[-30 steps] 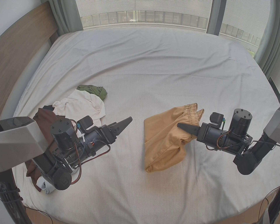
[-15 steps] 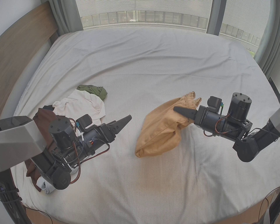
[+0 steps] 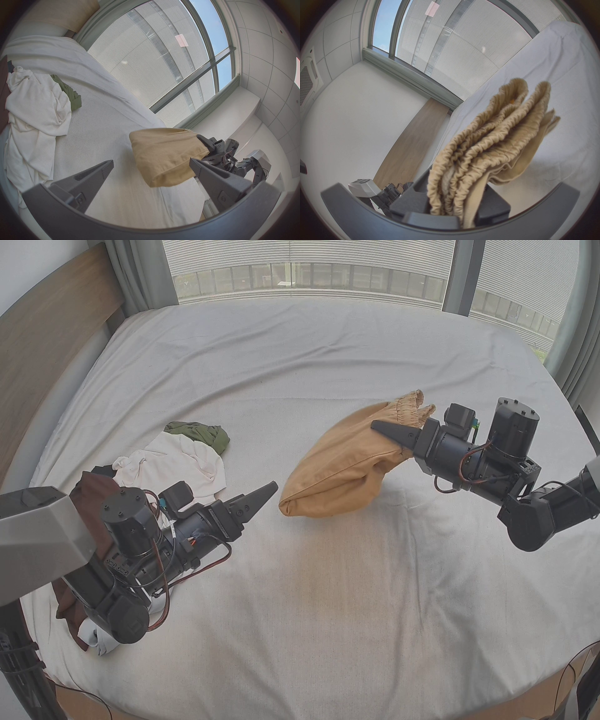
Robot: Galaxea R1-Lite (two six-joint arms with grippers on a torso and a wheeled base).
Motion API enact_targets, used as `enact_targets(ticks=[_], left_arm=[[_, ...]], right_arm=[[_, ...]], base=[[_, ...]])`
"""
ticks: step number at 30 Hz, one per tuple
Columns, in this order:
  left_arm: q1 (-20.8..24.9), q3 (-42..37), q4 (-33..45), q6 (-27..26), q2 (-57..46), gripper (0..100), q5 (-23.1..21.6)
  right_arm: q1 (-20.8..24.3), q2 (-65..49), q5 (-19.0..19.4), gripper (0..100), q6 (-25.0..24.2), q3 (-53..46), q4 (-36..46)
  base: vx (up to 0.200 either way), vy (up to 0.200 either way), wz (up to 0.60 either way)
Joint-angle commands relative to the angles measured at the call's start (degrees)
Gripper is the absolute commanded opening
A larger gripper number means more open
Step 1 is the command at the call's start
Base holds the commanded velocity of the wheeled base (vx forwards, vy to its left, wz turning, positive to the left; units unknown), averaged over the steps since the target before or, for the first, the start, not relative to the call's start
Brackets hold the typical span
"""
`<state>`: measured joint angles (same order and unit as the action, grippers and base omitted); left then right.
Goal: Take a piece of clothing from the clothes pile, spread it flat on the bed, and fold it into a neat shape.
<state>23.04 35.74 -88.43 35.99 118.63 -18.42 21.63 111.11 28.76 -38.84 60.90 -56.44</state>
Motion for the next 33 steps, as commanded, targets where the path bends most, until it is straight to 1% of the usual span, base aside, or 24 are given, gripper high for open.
enact_targets(ticks=[1,3,7,9,12,13,26,33], left_arm=[[-0.1,-0.1,0.0,0.0,-0.4,100,0.0],[-0.1,0.0,-0.1,0.0,-0.5,100,0.0],[-0.2,0.0,0.0,0.0,-0.5,100,0.0],[-0.5,0.0,-0.1,0.0,-0.6,100,0.0],[-0.5,0.0,-0.1,0.0,-0.6,100,0.0],[-0.5,0.0,-0.1,0.1,-0.6,100,0.0],[-1.1,-1.1,-0.1,0.2,-1.9,100,0.0],[-1.1,-1.5,-0.1,0.3,-2.1,100,0.0]], right_arm=[[0.0,0.0,0.0,0,-0.1,1.9,0.7],[-0.5,0.4,0.0,0,-0.2,4.5,3.1],[-1.1,1.8,0.0,0,-0.2,7.5,4.6],[-1.1,3.2,0.0,0,-0.3,10.6,6.1],[-1.1,3.6,0.0,0,-0.3,11.4,6.5],[-1.1,5.1,0.0,0,-0.4,14.2,7.7],[-1.1,11.7,0.0,0,-1.3,25.8,11.3],[-1.1,15.2,0.0,0,-1.3,33.1,15.3]], base=[[0.000,0.000,0.00],[0.000,0.000,0.00],[0.000,0.000,0.00],[0.000,0.000,0.00],[0.000,0.000,0.00],[0.000,0.000,0.00],[0.000,0.000,0.00],[0.000,0.000,0.00]])
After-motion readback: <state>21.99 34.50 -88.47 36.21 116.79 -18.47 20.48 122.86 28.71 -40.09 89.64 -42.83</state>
